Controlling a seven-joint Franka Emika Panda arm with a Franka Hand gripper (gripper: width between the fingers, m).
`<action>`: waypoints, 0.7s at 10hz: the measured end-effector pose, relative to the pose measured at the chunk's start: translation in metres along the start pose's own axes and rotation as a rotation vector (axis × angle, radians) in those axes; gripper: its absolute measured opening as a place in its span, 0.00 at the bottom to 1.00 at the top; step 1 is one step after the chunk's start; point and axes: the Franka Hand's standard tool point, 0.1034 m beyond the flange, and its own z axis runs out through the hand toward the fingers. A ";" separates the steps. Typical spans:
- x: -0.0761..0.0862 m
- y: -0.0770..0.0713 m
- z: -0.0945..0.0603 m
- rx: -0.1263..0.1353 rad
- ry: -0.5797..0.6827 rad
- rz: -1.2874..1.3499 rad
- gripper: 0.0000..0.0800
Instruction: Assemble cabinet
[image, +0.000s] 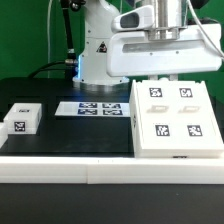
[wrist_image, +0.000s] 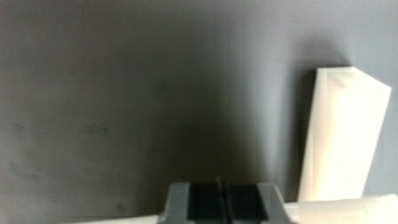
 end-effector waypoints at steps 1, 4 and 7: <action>0.002 -0.001 -0.003 0.002 -0.002 -0.001 0.00; 0.016 -0.005 -0.024 0.013 -0.044 0.001 0.00; 0.017 -0.006 -0.027 0.014 -0.052 0.001 0.00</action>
Offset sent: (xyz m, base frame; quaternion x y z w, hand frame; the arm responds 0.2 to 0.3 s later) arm 0.0138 -0.0059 0.0326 -0.0009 -0.0442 -0.0025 0.9990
